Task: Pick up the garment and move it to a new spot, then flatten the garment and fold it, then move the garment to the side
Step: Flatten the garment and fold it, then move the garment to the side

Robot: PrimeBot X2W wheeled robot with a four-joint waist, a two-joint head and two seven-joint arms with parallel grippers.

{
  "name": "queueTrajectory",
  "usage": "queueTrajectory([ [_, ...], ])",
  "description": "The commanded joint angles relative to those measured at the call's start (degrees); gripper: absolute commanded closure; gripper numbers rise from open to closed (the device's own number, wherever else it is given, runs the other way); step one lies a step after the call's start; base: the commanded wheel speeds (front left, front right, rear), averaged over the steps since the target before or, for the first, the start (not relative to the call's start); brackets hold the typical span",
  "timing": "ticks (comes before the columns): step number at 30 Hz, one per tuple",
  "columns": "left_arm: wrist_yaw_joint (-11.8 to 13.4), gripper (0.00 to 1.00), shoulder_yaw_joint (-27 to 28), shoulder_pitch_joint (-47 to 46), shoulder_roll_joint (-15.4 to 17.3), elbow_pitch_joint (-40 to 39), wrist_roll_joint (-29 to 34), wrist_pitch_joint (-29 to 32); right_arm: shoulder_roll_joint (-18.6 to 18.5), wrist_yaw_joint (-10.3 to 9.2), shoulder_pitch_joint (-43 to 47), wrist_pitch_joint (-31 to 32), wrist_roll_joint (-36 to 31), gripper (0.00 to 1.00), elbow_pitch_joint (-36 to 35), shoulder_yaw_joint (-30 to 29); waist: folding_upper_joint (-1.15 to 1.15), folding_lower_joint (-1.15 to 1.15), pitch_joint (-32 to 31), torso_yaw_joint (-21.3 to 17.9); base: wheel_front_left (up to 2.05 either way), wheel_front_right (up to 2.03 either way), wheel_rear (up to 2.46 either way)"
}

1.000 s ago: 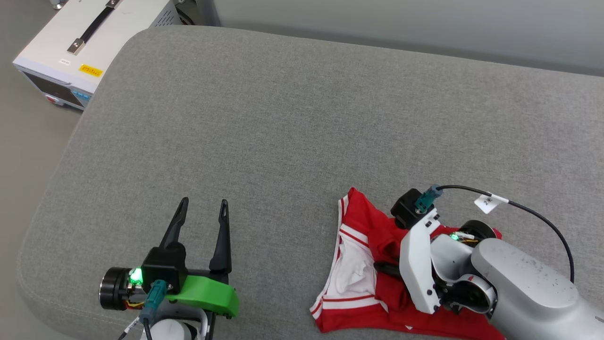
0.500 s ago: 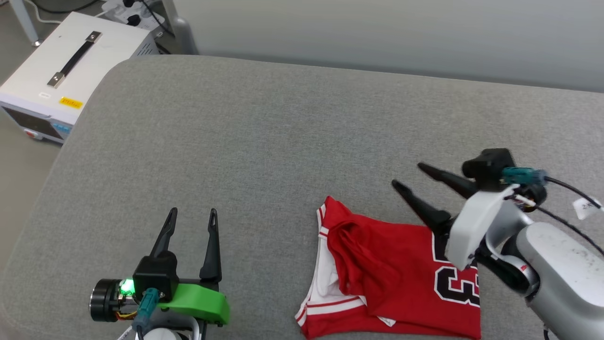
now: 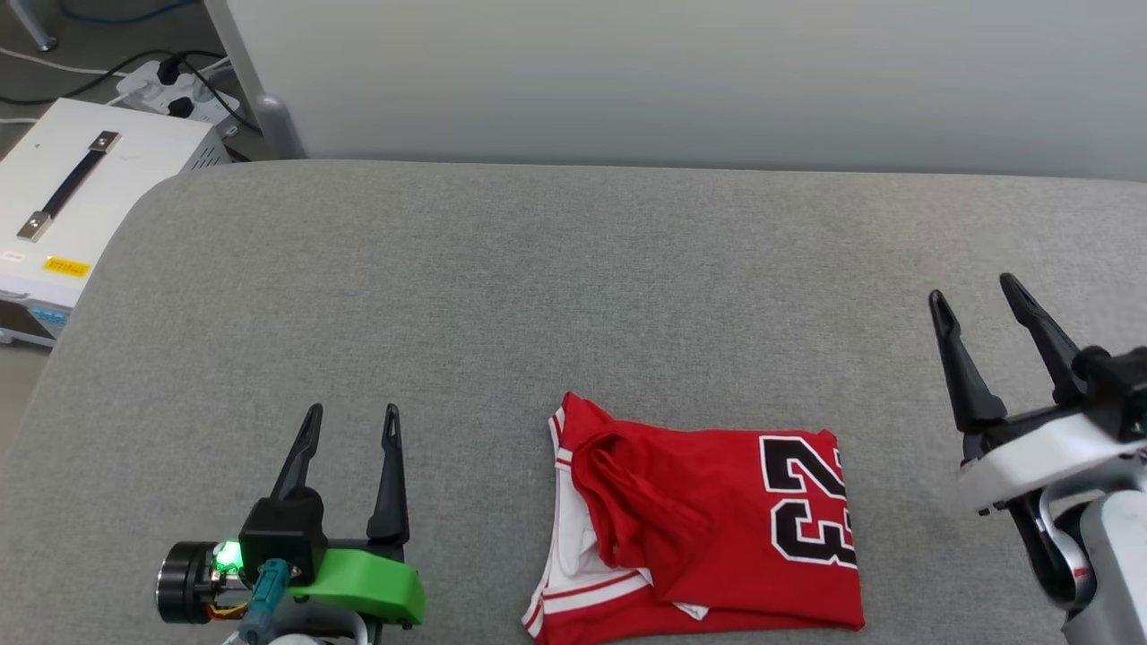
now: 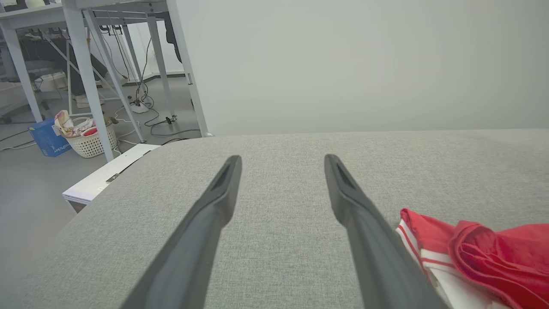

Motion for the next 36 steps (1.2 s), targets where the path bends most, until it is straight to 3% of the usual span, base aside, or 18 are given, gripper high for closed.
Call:
queueTrajectory([
  [1, -0.1, 0.00, 0.2, 0.9, 0.3, -0.3, 0.1, -0.3, 1.5, -0.05, 1.9, -0.6, -2.1, 0.00, -1.2, -1.8, 0.00, 0.00, -0.4, -0.5, 0.00, 0.00, 0.00],
  [9, -0.1, 0.00, 0.6, 2.0, 0.1, -1.2, -0.3, -0.3, 9.5, -0.05, 11.3, -1.0, -6.3, 0.00, -7.7, -8.9, 0.00, 0.00, -1.0, -1.1, 0.00, 0.00, 0.00],
  [15, -0.2, 0.00, 0.7, 3.2, 0.0, -1.3, -0.6, -0.3, 12.3, -0.05, 17.2, -1.0, -5.9, 0.00, -9.6, -9.6, 0.00, 0.00, -1.7, -1.1, 0.00, 0.00, 0.00],
  [28, -0.4, 0.00, 0.7, 3.7, -0.3, -1.1, -1.0, -0.3, 12.9, -0.05, 20.8, -1.0, -5.9, 0.00, -9.7, -9.4, 0.00, 0.00, -1.7, -0.5, 0.00, 0.00, 0.00],
  [36, -0.4, 0.00, 0.7, 3.1, -0.4, -0.9, -0.9, -0.3, 8.3, -0.05, 12.0, -1.0, -5.7, 0.00, -12.7, -9.6, 0.00, 0.00, -1.0, -0.3, 0.00, 0.00, 0.00],
])
